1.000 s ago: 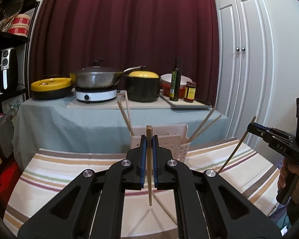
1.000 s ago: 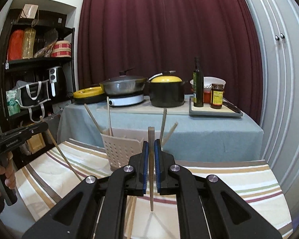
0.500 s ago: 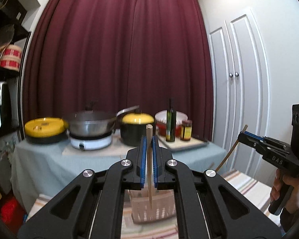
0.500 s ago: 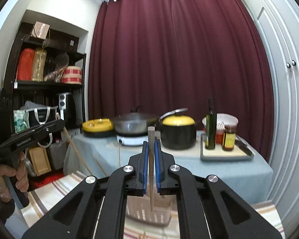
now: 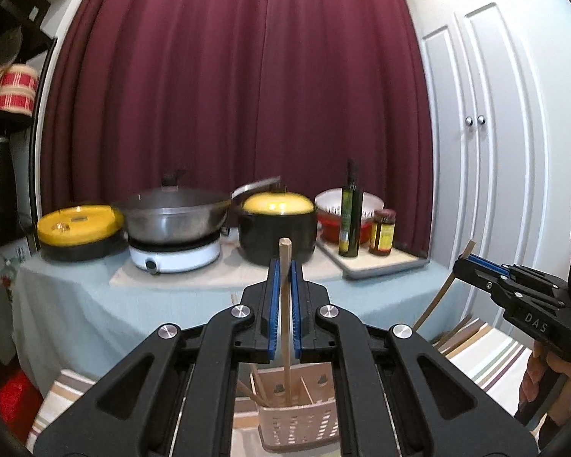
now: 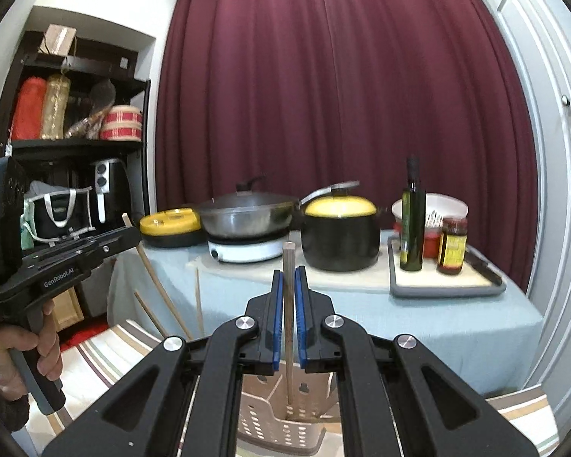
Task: Organize utensils
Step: 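Open the left tool over the holder while the right tool releases its chopstick, then move both open tools back toward the remaining chopsticks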
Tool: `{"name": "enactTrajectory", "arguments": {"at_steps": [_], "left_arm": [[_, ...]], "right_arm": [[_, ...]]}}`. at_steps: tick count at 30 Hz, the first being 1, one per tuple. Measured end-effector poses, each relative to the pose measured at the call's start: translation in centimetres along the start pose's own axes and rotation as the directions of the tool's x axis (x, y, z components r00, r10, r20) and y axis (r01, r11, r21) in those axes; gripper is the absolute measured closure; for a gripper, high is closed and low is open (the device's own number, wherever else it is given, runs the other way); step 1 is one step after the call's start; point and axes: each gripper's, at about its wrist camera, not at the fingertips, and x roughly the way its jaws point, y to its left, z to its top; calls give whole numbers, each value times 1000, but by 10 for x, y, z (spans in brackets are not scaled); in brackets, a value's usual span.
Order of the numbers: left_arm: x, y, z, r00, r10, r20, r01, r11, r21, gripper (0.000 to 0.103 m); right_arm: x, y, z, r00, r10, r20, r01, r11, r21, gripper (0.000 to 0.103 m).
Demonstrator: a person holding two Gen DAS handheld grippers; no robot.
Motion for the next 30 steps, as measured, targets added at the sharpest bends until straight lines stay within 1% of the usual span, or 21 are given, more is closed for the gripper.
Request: {"name": "enactTrajectory", "arguments": {"at_steps": [7,8,9,10,11,12,14,16,20,21,26,30], "left_arm": [[22,2,-25,996,-17,-85,16,1000,-17,97],[23,3,-26,996,-19,-91,17,1000,-20,96],[22,2,-28,995,-23,-97,21,1000,-20,94],[22,2,-29,995,-24,-98,23,1000,-19,92],[20,1,-30,995,-23,-97,22,1000,-16,87],[18,0,-30,995,-21,-94,20,1000,-13,80],[12,-2,-30,996,-23,-86,22,1000,-12,77],[2,-4,-29,996,-25,-83,24,1000,-10,76],[-15,-10,-31,996,-27,-80,25,1000,-19,64],[-19,-11,-32,996,-28,-82,26,999,-22,63],[-43,-19,-47,993,-33,-116,28,998,-49,61],[-59,-28,-71,986,-36,-161,24,997,-75,60]], "right_arm": [[17,1,-21,998,-5,-62,4,1000,-13,96],[16,1,-22,998,-4,-62,3,1000,-11,92],[15,1,-22,998,-6,-61,6,1000,-11,83],[13,1,-22,999,-11,-53,10,1000,-9,78],[9,1,-21,999,-13,-42,13,1000,-6,70],[5,2,-20,999,-15,-32,15,1000,-5,68],[-1,4,-17,1000,-18,-21,18,1000,-11,66],[-8,5,-14,1000,-20,-11,20,1000,-16,63],[-27,8,-14,1000,-29,3,29,999,-23,61],[-31,8,-15,999,-32,3,32,999,-22,60],[-56,9,-30,998,-53,-24,53,998,-18,60],[-70,8,-55,995,-66,-80,65,998,-11,60]]}}
